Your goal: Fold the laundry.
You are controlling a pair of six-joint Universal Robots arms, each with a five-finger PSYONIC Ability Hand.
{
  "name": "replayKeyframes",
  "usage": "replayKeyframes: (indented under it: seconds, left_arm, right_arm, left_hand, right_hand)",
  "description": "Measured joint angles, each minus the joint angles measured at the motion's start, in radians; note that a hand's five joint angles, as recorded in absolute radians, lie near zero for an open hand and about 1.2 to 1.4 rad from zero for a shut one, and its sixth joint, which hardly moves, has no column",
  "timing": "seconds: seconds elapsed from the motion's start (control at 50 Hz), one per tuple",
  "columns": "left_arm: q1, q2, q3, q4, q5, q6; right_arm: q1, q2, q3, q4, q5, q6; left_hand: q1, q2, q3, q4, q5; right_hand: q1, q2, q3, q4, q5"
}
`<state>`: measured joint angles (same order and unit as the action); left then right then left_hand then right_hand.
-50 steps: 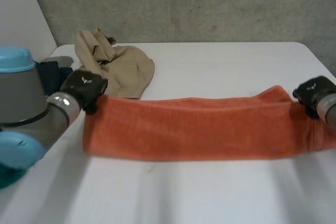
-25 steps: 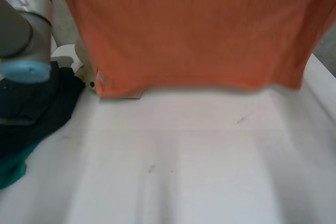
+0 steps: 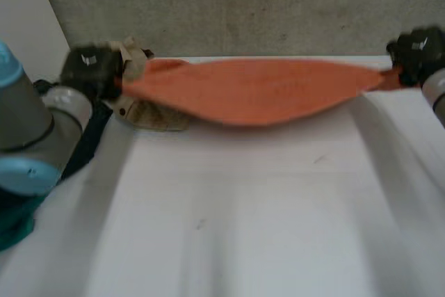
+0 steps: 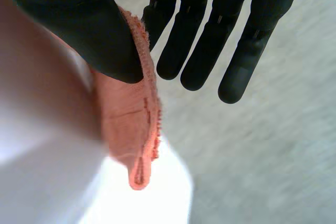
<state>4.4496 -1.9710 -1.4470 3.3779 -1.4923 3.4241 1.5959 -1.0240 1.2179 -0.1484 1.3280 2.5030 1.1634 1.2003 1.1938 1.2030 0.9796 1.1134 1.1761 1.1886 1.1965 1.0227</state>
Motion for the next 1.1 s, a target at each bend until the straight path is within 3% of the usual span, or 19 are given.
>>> replayKeyframes:
  seconds: [0.1,0.24,0.36,0.44,0.52,0.64,0.74,0.98,1.0,1.06,1.08,1.1]
  left_arm:
    - [0.021,0.070,-0.159,-0.129,0.023,0.086]
    - [0.093,0.231,-0.398,-0.467,0.078,0.313]
    - [0.132,0.285,-0.463,-0.588,0.162,0.473]
    - [0.110,0.241,-0.411,-0.541,0.174,0.481]
    - [0.066,0.160,-0.308,-0.447,0.140,0.405]
    - [-0.018,-0.002,-0.091,-0.265,0.038,0.254]
    - [-0.074,-0.156,0.107,-0.139,-0.055,0.207]
    - [-0.112,-0.454,0.501,-0.154,-0.186,0.220]
    - [-0.114,-0.466,0.519,-0.159,-0.188,0.219]
    - [-0.123,-0.508,0.576,-0.178,-0.186,0.216]
    - [-0.127,-0.517,0.586,-0.182,-0.184,0.215]
    - [-0.130,-0.521,0.591,-0.184,-0.182,0.214]
  right_arm:
    - [-0.043,-0.041,0.110,0.170,0.003,-0.110]
    - [-0.148,-0.177,0.336,0.546,0.087,-0.393]
    - [-0.161,-0.225,0.418,0.556,0.100,-0.524]
    - [-0.120,-0.184,0.379,0.453,0.099,-0.475]
    - [-0.081,-0.122,0.310,0.354,0.110,-0.393]
    - [-0.034,0.008,0.157,0.166,0.147,-0.268]
    - [-0.007,0.122,0.036,0.018,0.166,-0.231]
    - [0.047,0.379,-0.258,-0.141,0.194,-0.205]
    - [0.050,0.392,-0.276,-0.144,0.197,-0.201]
    - [0.066,0.443,-0.340,-0.151,0.210,-0.188]
    - [0.071,0.456,-0.355,-0.151,0.214,-0.186]
    - [0.073,0.462,-0.362,-0.151,0.216,-0.185]
  left_hand:
    - [0.000,0.000,0.000,0.000,0.000]
    - [0.000,0.000,0.000,0.000,0.000]
    - [0.000,0.000,0.000,0.000,0.000]
    - [0.000,0.000,0.000,0.000,0.000]
    - [0.000,0.000,0.000,0.000,0.000]
    - [0.000,0.000,0.000,0.000,0.000]
    - [0.000,0.000,0.000,0.000,0.000]
    - [0.000,0.000,0.000,0.000,0.000]
    - [0.000,0.000,0.000,0.000,0.000]
    - [-0.136,-0.156,-0.134,-0.139,-0.115]
    - [-0.402,-0.389,-0.361,-0.371,-0.343]
    - [-0.402,-0.389,-0.361,-0.371,-0.343]
  right_hand:
    - [0.000,0.000,0.000,0.000,0.000]
    - [0.000,0.000,0.000,0.000,0.000]
    - [0.000,0.000,0.000,0.000,0.000]
    - [0.000,0.000,0.000,0.000,0.000]
    - [0.000,0.000,0.000,0.000,0.000]
    - [0.000,0.000,0.000,0.000,0.000]
    - [0.000,0.000,0.000,0.000,0.000]
    - [-0.004,-0.005,-0.001,-0.002,-0.002]
    - [-0.023,-0.032,-0.035,-0.036,-0.036]
    - [-0.507,-0.547,-0.536,-0.540,-0.530]
    - [-0.625,-0.668,-0.655,-0.657,-0.674]
    - [-0.712,-0.762,-0.747,-0.733,-0.751]
